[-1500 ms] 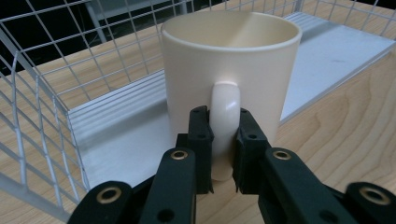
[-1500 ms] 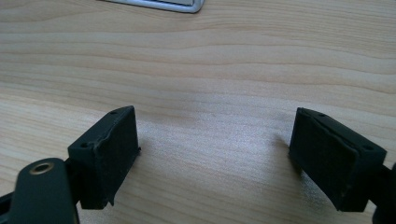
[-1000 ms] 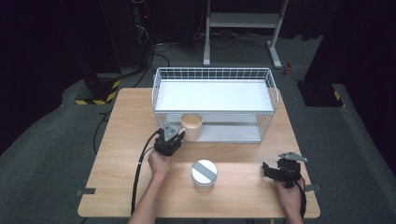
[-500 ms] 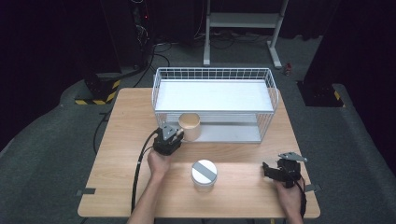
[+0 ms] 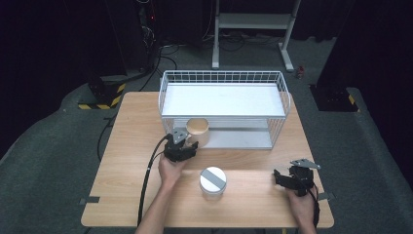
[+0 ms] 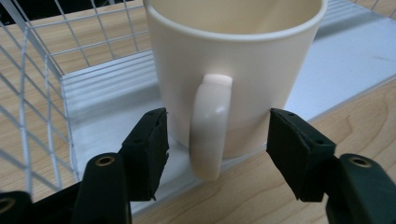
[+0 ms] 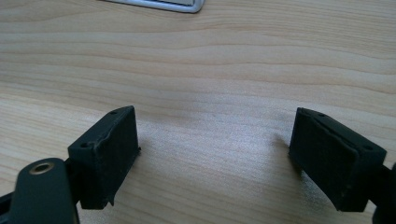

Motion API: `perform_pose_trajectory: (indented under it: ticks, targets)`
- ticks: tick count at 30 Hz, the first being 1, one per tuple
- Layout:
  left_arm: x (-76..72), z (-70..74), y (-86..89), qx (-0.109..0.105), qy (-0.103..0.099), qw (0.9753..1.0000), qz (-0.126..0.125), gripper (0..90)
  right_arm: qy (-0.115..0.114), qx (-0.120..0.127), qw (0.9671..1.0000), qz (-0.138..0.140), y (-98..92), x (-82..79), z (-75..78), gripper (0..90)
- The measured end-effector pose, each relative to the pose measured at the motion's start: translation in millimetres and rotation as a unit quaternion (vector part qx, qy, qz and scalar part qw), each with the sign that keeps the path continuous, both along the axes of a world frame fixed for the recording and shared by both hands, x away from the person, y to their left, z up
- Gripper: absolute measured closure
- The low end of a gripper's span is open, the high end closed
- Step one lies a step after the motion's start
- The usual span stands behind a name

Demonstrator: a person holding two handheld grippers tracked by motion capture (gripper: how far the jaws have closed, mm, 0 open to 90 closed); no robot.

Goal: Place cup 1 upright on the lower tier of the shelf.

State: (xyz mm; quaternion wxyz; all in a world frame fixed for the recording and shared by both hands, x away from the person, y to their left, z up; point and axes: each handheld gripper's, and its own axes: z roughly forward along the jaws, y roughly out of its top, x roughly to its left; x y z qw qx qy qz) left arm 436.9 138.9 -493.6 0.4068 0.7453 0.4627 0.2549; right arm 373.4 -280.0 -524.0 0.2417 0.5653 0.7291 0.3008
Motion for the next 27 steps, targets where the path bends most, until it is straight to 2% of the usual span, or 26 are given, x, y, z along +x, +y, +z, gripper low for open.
perform_pose_trajectory:
  ticks: [2, 3, 8, 11, 13, 14, 16, 19, 20, 23, 27]
  targets:
    - [1.3, -1.0, -1.8, 0.005, -0.002, 1.0, 0.004, 38.9, 0.0, 0.0, 1.0, 0.0, 0.0, 0.0, 0.0, 15.3]
    - [2.4, -2.4, -3.4, -0.002, -0.001, 1.0, 0.005, 39.3, 0.0, 0.0, 1.0, 0.0, 0.0, 0.0, 0.0, 15.3]
    - [6.8, -6.3, -7.2, -0.01, 0.002, 0.9998, 0.015, 40.4, -0.001, -0.001, 1.0, 0.001, -0.2, 0.0, 0.0, 15.3]
    - [10.5, -8.4, -9.2, -0.002, 0.001, 0.9998, 0.022, 40.7, -0.001, -0.001, 1.0, 0.001, -0.2, 0.0, 0.0, 15.2]
    - [12.6, -9.7, -10.3, -0.004, -0.001, 0.9996, 0.027, 41.3, -0.001, -0.001, 1.0, 0.001, -0.2, 0.0, 0.0, 15.2]
    - [13.8, -10.4, -11.4, -0.008, 0.005, 0.9995, 0.031, 41.6, -0.001, -0.001, 1.0, 0.001, -0.2, -0.1, 0.0, 15.3]
    - [17.0, -9.4, -12.4, 0.006, 0.006, 0.9994, 0.032, 41.7, -0.001, -0.001, 1.0, 0.001, -0.2, -0.1, 0.0, 15.2]
    - [21.4, -7.2, -15.3, 0.008, 0.009, 0.9993, 0.036, 42.3, -0.001, -0.001, 1.0, 0.001, -0.2, -0.1, 0.0, 15.3]
    - [23.2, -6.5, -15.4, 0.015, 0.009, 0.9992, 0.036, 42.5, -0.001, -0.001, 1.0, 0.001, -0.2, -0.1, 0.0, 15.3]
    - [26.5, -8.9, -16.0, 0.001, 0.01, 0.9989, 0.046, 44.7, -0.001, -0.001, 1.0, 0.001, -0.2, 0.0, 0.0, 15.3]
    - [30.8, -14.2, -15.8, 0.006, 0.015, 0.9985, 0.052, 47.0, -0.001, -0.001, 1.0, 0.001, -0.2, 0.0, 0.0, 15.3]
